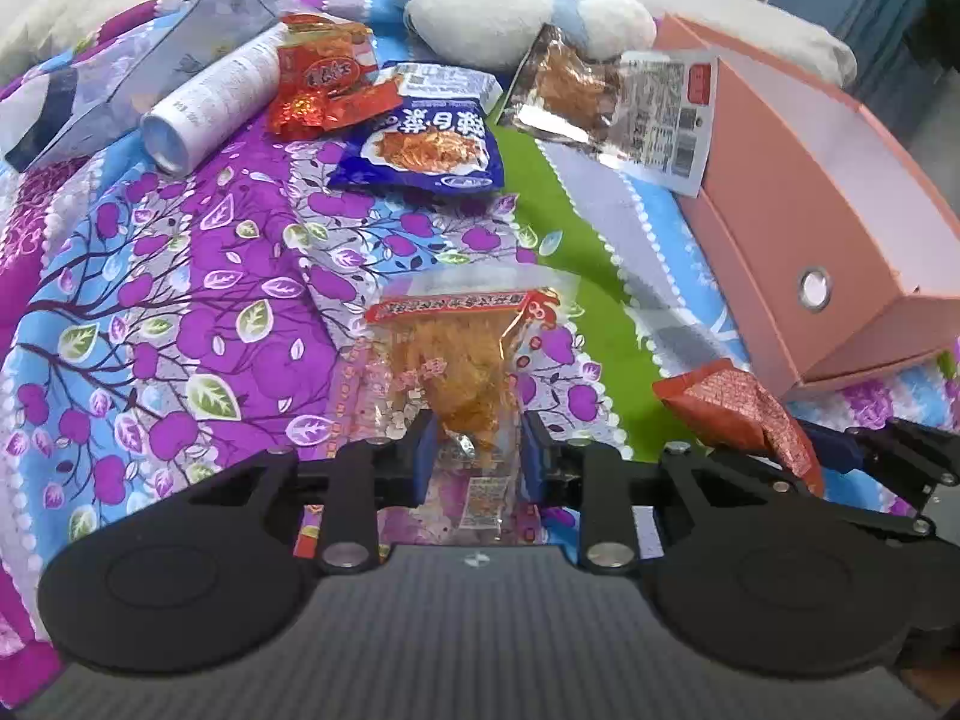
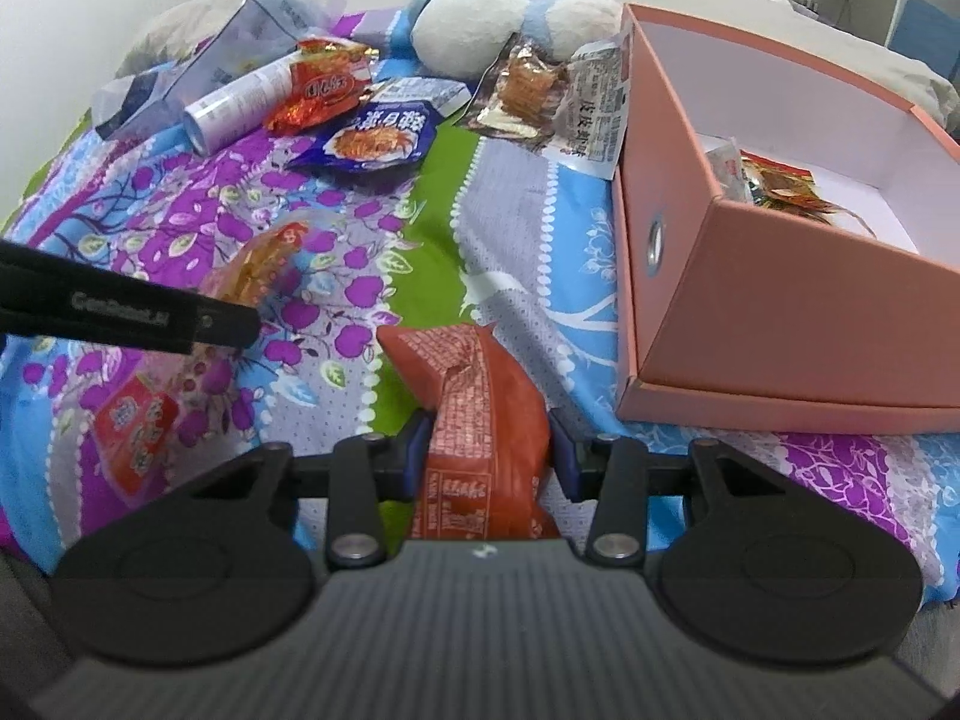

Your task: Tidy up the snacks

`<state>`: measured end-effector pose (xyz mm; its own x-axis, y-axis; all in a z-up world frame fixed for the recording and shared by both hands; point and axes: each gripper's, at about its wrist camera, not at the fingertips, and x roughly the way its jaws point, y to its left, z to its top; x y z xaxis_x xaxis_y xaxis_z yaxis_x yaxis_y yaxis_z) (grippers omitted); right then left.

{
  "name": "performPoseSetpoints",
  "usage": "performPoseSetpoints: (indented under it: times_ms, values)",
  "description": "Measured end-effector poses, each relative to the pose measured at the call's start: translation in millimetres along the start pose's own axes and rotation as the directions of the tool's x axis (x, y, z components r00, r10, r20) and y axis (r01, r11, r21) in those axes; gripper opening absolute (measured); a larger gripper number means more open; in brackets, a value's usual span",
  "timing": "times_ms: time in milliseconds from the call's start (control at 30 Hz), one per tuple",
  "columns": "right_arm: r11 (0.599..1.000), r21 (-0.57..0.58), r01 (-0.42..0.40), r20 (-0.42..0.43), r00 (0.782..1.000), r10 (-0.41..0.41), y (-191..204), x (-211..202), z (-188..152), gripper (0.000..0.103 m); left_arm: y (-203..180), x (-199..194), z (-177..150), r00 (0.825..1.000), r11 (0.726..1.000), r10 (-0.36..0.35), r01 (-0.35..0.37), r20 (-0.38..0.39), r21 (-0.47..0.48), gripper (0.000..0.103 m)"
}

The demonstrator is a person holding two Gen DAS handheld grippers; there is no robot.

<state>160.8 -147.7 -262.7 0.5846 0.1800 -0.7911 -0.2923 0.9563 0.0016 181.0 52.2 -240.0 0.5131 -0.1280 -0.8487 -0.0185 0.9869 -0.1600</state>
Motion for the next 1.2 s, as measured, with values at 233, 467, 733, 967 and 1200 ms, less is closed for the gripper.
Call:
performPoseSetpoints:
  times_ms: [233,467,733,967,1200]
  values:
    - [1.000,0.025,-0.006,0.029,1.000,0.006,-2.0,-12.1,8.7,0.044,2.7,-20.8,-0.3,0.999,0.998,-0.016,0.018,0.030,-0.056,0.026]
    - [1.000,0.025,-0.015,0.052,0.999,0.014,0.0,-21.9,17.8,0.044,6.3,-34.5,-1.1,0.998,0.995,-0.020,0.025,0.054,-0.093,0.020]
    - [0.999,0.033,-0.018,0.066,0.998,0.016,0.6,-32.0,29.7,0.044,4.7,-51.3,9.8,0.996,0.991,-0.029,0.040,0.089,-0.124,0.014]
    - [0.998,0.052,-0.022,0.109,0.994,0.016,-4.7,-47.1,46.7,0.044,-7.0,-69.0,24.8,0.990,0.990,-0.040,0.058,0.138,-0.126,0.012]
    - [0.998,0.065,-0.022,0.151,0.988,0.012,-12.9,-62.5,66.9,0.044,-15.4,-89.2,42.9,0.979,0.987,-0.067,0.094,0.195,-0.133,0.012]
